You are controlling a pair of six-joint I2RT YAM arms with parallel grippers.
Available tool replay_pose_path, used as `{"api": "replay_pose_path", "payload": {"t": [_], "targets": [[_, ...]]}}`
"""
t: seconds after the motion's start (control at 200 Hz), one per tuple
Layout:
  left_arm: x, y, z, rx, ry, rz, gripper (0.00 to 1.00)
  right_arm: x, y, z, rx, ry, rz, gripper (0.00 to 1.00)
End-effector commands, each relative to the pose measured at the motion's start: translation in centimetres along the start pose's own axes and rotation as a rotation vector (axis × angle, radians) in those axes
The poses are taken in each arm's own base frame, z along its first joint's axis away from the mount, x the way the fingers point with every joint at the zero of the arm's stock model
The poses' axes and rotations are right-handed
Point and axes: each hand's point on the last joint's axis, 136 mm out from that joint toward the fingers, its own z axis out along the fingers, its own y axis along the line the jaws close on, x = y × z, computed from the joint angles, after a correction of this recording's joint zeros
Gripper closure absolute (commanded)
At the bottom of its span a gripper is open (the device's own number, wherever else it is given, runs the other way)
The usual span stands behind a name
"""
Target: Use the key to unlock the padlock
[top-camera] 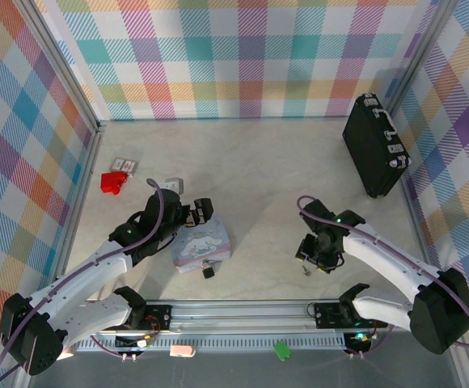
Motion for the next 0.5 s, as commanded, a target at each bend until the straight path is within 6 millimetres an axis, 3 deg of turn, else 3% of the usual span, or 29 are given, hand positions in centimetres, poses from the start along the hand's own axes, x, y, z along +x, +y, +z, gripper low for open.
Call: {"api": "replay_pose_path", "payload": {"t": [0.0, 0.15, 0.495], "targets": [[0.0, 0.0, 0.1, -0.003, -0.019, -0.001, 0.0, 0.8, -0.9, 0.7, 0.045, 0.012, 0.143, 0.47], [0.1, 0.2, 0.0, -0.006, -0.021, 0.003, 0.0, 1.2, -1.6, 1.6, 0.061, 0.012, 0.205, 0.51], [0.3, 0.7, -0.4, -0.012, -0.031, 0.014, 0.0, 0.9, -1.1, 2.9, 0.027, 0.002, 0.278, 0.6]]}}
